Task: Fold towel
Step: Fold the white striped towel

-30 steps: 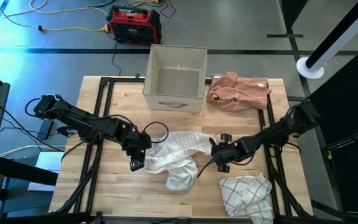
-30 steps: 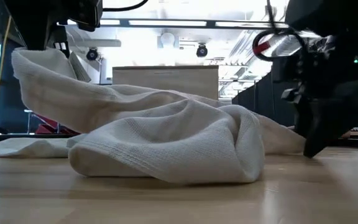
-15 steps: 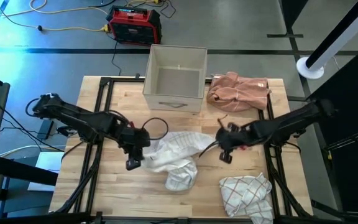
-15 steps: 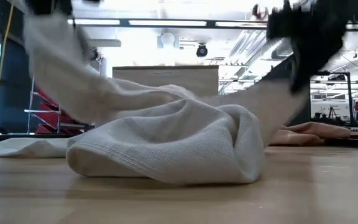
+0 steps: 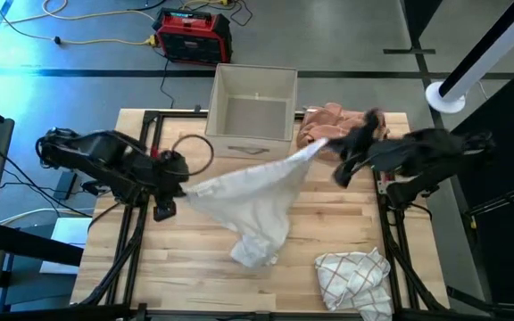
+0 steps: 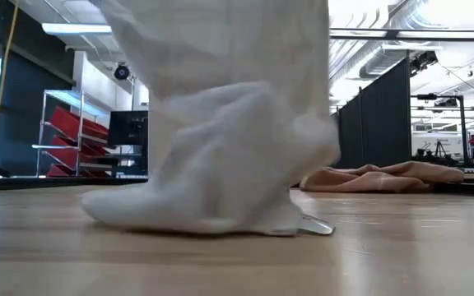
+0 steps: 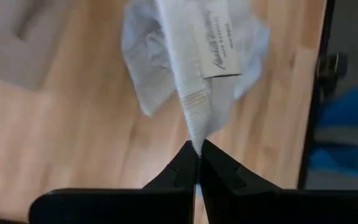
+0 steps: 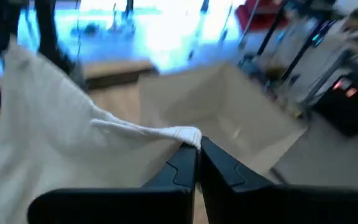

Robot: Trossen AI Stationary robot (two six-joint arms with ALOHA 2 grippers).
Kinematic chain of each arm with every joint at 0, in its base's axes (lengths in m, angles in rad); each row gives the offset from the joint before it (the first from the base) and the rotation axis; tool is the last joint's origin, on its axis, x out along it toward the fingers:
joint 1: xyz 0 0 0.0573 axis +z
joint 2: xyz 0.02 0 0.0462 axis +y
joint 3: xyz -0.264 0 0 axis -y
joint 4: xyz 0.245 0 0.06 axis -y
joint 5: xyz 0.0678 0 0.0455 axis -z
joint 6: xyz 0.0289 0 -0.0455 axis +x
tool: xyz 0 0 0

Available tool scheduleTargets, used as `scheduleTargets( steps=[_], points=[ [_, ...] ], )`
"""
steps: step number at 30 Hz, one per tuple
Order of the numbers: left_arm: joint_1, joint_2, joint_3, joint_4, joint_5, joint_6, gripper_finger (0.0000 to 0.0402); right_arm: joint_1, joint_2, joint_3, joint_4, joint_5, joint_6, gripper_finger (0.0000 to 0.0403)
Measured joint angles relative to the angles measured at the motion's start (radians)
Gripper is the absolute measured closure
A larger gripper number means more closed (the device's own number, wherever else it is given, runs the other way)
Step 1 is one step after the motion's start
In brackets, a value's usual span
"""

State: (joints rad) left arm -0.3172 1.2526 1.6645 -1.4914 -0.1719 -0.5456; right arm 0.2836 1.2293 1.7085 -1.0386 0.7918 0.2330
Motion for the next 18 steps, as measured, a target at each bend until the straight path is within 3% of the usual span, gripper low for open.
scheduleTargets(
  steps=[7,18],
  points=[
    [0.001,-0.001,0.192,0.042,-0.263,0.054,0.0401,0.0,0.011,0.143,0.126,-0.07,-0.161,0.0403],
    [-0.022,-0.009,0.492,0.21,-0.451,0.283,0.0401,0.0,0.125,0.339,0.265,-0.349,-0.214,0.0403]
  ],
)
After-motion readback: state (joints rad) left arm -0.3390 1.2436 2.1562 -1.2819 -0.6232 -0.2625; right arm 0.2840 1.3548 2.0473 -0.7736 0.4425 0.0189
